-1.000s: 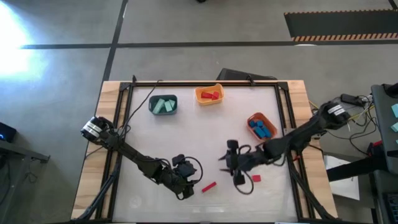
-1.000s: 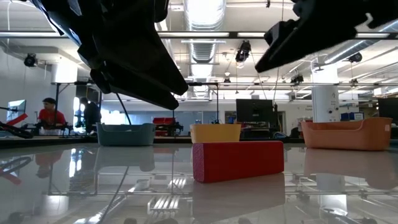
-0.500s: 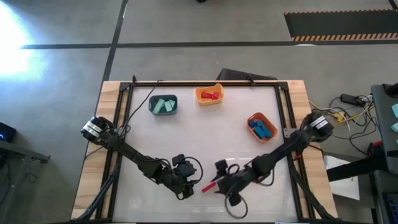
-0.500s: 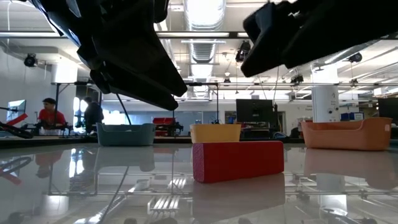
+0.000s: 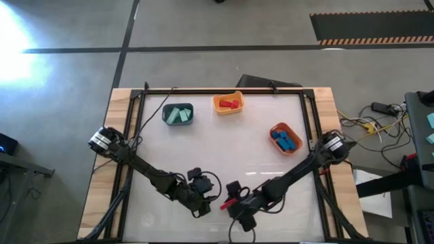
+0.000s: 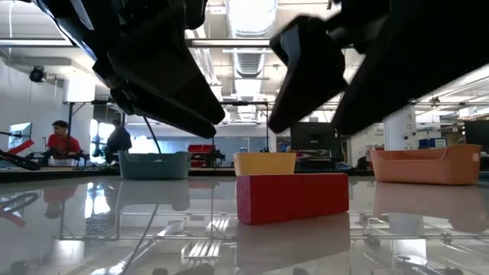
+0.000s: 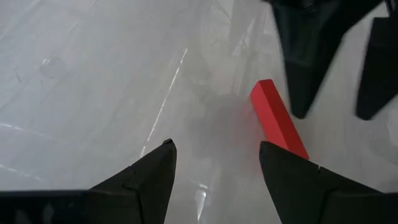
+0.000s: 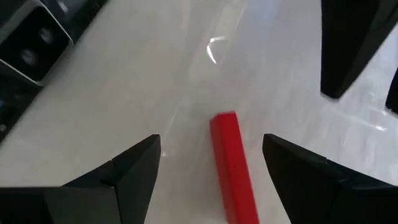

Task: Sort & place blocks by color
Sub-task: Put the orange block into the yellow bin

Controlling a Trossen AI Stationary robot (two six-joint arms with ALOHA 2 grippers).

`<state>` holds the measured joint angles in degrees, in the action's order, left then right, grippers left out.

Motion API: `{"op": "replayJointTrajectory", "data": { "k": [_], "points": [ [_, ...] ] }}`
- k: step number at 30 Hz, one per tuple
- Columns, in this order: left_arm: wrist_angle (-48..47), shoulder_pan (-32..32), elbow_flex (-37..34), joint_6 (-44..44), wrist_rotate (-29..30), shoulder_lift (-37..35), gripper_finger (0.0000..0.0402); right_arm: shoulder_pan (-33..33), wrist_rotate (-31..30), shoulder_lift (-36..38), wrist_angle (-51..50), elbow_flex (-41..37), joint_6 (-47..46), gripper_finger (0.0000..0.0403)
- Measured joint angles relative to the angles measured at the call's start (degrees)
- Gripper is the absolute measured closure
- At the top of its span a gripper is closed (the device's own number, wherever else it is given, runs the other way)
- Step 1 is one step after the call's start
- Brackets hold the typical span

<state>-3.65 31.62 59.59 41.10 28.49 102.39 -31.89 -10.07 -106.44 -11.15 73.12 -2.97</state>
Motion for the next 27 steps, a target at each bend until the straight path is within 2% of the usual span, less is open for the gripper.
{"op": "replayJointTrajectory", "data": {
  "k": [12, 18, 23, 27],
  "points": [
    [0.1, 0.0, -0.1, -4.4, -0.3, -0.5, 0.0187, 3.6, 0.0, -3.4, -0.1, -0.6, -4.6, 0.0185],
    [-0.1, 0.0, -0.1, -7.1, -1.2, -2.2, 0.0187, 4.7, 4.7, -5.6, 0.7, -0.5, -5.5, 0.0258],
    [0.3, 0.0, -0.1, -12.6, -1.2, -4.8, 0.0187, 4.8, 5.9, -5.3, 1.1, -0.7, -3.1, 0.0351],
    [0.1, 0.0, -0.1, -16.9, -1.1, -6.3, 0.0187, 4.9, 1.2, -1.8, 0.3, -2.4, 0.6, 0.0359]
  ]
}}
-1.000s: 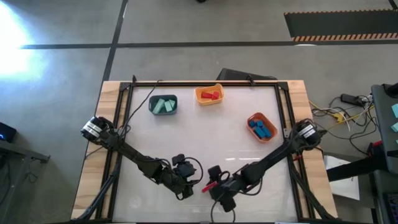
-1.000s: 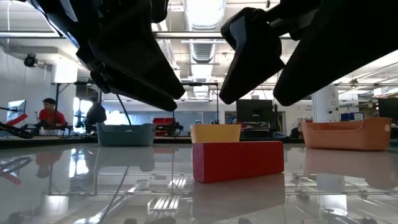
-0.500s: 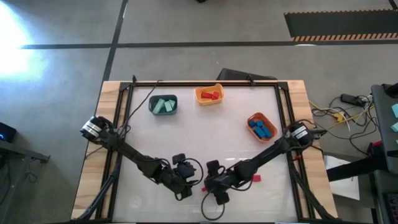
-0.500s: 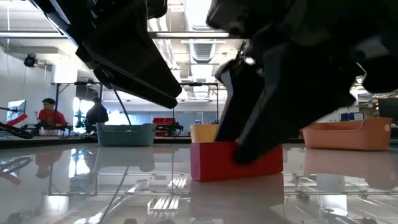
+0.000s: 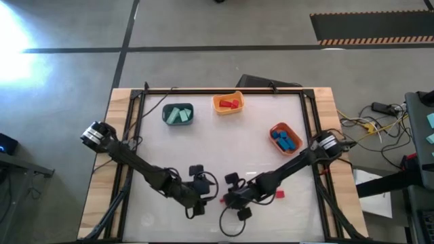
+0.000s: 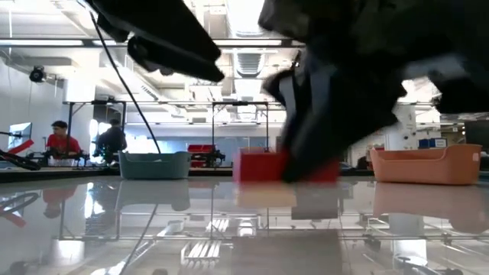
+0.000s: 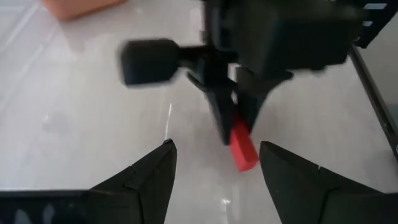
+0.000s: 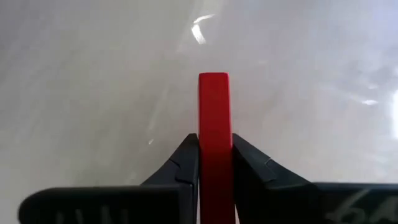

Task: Sort & place blocks by color
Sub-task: Put the orange block into the yellow bin

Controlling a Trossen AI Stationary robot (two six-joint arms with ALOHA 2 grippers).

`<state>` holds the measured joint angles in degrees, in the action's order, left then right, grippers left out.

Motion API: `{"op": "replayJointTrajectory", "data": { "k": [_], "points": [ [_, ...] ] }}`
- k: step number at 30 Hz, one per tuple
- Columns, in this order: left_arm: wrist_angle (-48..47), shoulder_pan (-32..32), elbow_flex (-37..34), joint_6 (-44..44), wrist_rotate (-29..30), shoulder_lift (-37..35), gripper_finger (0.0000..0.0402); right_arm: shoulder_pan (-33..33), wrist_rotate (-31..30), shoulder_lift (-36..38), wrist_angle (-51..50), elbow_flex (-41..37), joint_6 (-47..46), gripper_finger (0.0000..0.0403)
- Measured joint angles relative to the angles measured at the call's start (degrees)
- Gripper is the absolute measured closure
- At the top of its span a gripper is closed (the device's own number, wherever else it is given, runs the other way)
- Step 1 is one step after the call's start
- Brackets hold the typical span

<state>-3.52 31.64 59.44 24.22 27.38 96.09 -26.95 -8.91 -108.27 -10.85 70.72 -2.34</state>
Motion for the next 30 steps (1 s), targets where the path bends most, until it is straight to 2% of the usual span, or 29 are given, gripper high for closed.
{"op": "replayJointTrajectory", "data": {
  "k": [4, 7, 14, 16, 21, 24, 30],
  "points": [
    [0.0, 0.0, -0.1, -3.9, 0.3, -1.9, 0.0187, 0.4, -3.8, 5.3, 1.7, -3.3, 1.9, 0.0359],
    [-0.1, 0.0, -0.5, -7.5, 1.2, -3.7, 0.0187, 0.9, -5.3, 8.9, 7.1, -7.8, 3.2, 0.0359],
    [0.4, -0.1, -2.2, -15.7, 4.8, -8.3, 0.0187, 1.5, -6.7, 17.7, 32.1, -20.4, 9.6, 0.0359],
    [3.2, -0.1, -2.7, -18.2, 5.4, -9.4, 0.0187, 1.5, -6.8, 19.5, 39.8, -23.2, 12.1, 0.0359],
    [19.2, -0.7, -7.3, -25.0, 5.8, -10.3, 0.0187, 2.6, -7.6, 21.5, 56.0, -27.0, 16.9, 0.0359],
    [28.8, -1.6, -9.9, -27.1, 5.8, -9.8, 0.0187, 3.6, -7.7, 21.4, 59.2, -27.3, 18.6, 0.0359],
    [42.0, -3.9, -13.7, -27.8, 6.0, -8.5, 0.0187, 5.6, -7.7, 21.2, 60.2, -26.9, 17.4, 0.0359]
  ]
}}
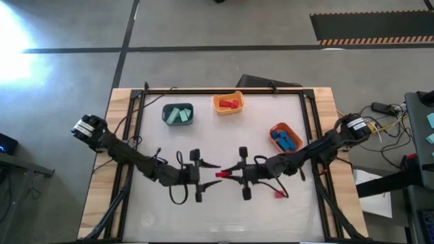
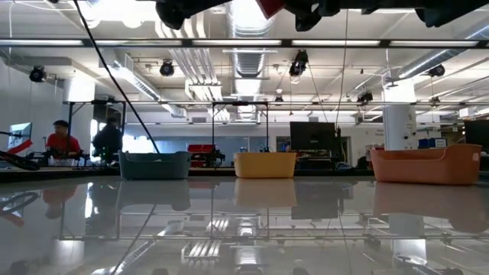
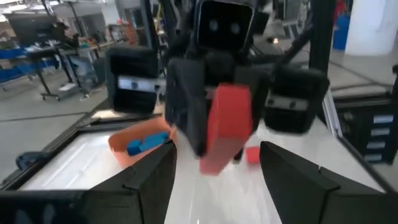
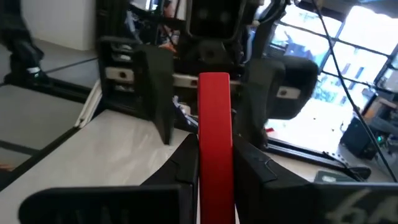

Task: Sort & place blocks by color
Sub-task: Put the orange block into the yellow bin

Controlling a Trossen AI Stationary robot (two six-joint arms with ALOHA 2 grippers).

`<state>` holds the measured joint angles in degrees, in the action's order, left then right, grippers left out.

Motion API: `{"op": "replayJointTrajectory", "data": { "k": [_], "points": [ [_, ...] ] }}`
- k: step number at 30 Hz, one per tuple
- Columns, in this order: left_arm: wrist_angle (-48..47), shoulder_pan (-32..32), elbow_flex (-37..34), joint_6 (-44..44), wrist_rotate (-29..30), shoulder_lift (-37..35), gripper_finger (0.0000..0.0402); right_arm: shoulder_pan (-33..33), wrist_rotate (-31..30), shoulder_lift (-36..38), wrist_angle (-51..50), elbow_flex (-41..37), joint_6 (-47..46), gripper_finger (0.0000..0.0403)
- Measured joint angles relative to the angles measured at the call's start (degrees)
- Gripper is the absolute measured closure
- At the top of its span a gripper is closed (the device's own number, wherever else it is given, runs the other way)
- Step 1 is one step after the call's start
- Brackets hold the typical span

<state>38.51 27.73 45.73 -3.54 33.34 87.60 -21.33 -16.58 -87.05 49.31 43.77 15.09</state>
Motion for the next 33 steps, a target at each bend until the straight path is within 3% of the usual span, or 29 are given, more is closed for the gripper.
{"op": "replayJointTrajectory", "data": {
  "k": [15, 19, 27, 33],
  "points": [
    [7.7, -1.5, -0.8, -4.7, -0.7, 0.1, 0.0196, 2.7, -0.2, -0.2, -0.1, 0.1, -1.1, 0.0359],
    [7.7, -2.7, -0.9, -5.0, -0.7, 0.3, 0.0233, 3.3, -0.1, -0.2, -0.1, 0.1, -1.2, 0.0359],
    [7.1, -3.5, -1.0, -5.6, -0.8, 0.4, 0.0349, 3.7, 0.3, -0.2, -1.2, 0.1, -1.4, 0.0356],
    [7.0, -5.2, -1.0, -4.3, -0.6, 0.4, 0.0357, 4.0, -0.6, -0.2, -2.0, 0.1, -2.0, 0.0302]
  ]
}}
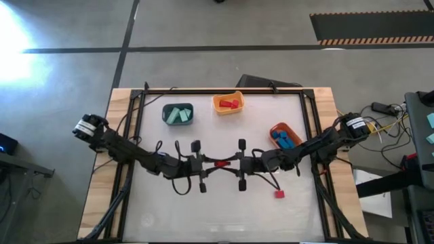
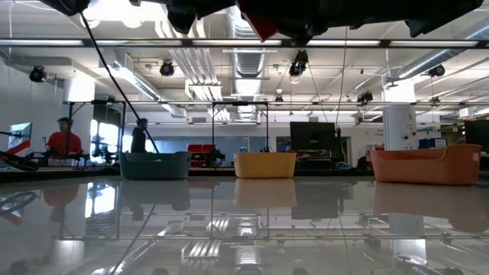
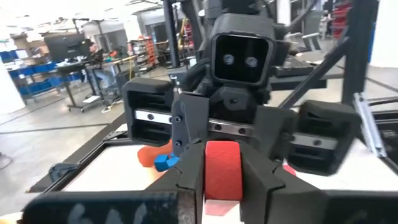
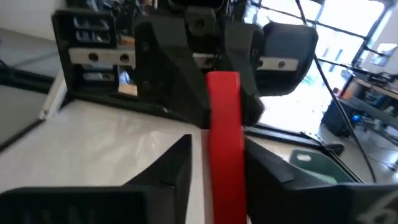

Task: Sort & place blocks by color
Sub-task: Put the orange block into the yellow bin

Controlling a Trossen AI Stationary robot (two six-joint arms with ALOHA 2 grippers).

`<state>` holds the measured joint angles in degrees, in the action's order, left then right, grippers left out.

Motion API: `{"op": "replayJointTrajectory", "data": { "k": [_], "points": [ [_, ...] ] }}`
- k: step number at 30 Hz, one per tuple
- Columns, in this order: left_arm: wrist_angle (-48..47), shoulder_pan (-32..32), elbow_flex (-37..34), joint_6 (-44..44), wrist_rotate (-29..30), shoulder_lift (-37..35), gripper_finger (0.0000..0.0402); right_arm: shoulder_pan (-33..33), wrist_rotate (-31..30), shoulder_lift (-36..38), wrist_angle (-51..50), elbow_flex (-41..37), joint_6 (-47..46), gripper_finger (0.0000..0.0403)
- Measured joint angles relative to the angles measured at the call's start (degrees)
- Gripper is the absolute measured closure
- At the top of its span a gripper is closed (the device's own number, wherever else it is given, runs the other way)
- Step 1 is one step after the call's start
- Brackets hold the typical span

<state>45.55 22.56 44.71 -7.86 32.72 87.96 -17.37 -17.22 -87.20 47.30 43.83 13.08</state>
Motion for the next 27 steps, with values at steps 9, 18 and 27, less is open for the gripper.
{"op": "replayJointTrajectory", "data": {
  "k": [9, 18, 27],
  "points": [
    [-2.9, -6.3, 0.3, 0.3, -1.8, 0.0, 0.0357, 0.1, -4.6, 6.4, -13.1, 0.0, 0.5, 0.0228],
    [-15.9, -19.9, 3.0, 5.6, 0.4, 0.0, 0.0357, 0.0, -10.9, 22.9, -35.4, 0.0, -0.5, 0.0204],
    [-18.0, -34.4, 6.0, 7.7, -6.9, 2.2, 0.0357, 0.0, -11.3, 32.5, -46.7, 0.0, -4.6, 0.0214]
  ]
}}
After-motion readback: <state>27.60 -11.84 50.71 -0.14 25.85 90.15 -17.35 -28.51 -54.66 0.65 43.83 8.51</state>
